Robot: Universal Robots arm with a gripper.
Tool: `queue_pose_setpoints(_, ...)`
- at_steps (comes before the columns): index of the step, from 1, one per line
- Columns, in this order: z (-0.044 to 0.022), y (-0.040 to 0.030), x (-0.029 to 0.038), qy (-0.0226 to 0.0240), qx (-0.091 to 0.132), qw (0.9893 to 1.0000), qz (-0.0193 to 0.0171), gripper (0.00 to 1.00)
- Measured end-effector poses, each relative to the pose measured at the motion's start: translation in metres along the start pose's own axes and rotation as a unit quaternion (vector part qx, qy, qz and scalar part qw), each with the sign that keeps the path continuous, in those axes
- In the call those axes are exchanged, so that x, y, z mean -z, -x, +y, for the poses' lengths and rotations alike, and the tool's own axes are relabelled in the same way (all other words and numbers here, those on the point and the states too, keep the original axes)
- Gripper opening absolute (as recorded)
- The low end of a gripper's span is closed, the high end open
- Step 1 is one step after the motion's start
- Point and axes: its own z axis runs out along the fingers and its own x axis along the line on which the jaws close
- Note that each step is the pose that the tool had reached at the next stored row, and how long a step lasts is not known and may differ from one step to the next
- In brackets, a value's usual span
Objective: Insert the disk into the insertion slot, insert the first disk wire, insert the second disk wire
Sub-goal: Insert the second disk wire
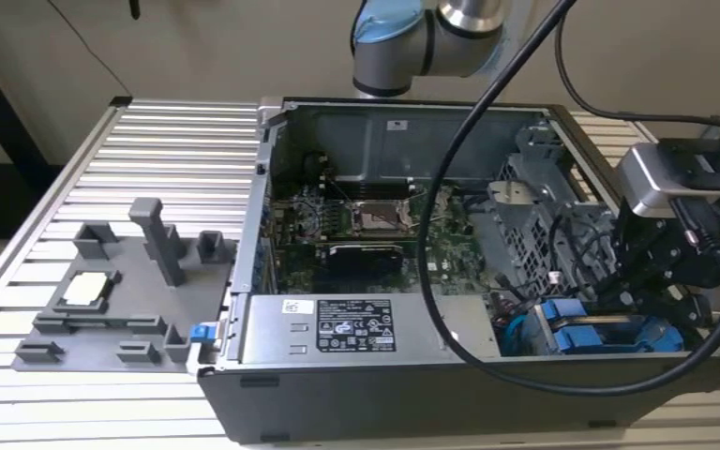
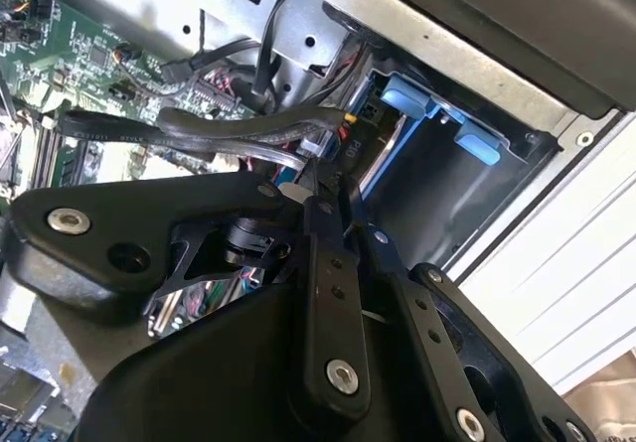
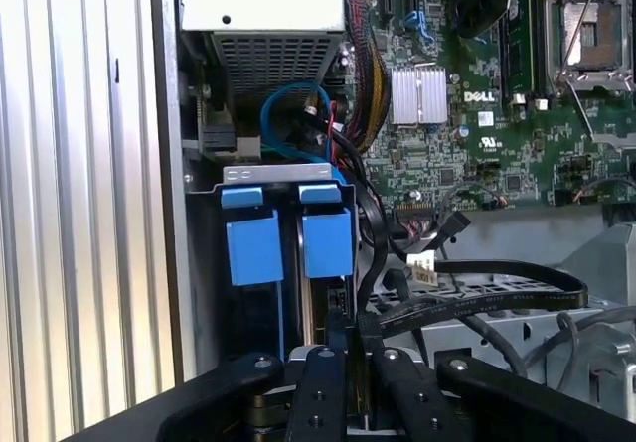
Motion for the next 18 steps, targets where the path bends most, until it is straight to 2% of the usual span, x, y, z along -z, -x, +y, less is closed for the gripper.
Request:
queue_pose_setpoints(5,-0.0001,-0.0001,-0.0007,0.0000,0.000,1.0000,-0.0002,0.16)
queue_pose_setpoints(6,-0.0002,-0.0001,-0.0017,0.0001,0.000,1.0000,-0.0015,0.16)
queue_pose_setpoints(8,-0.0003,-0.0001,-0.0014,0.0000,0.000,1.0000,-0.0010,0.23)
queue_pose_setpoints(14,0.0008,0.0025,0.0166,0.0005,0.000,1.0000,-0.0003,0.23)
queue_pose_setpoints(18,0.0016,0.0049,0.0329,0.0005,0.000,1.0000,-0.0004,0.23)
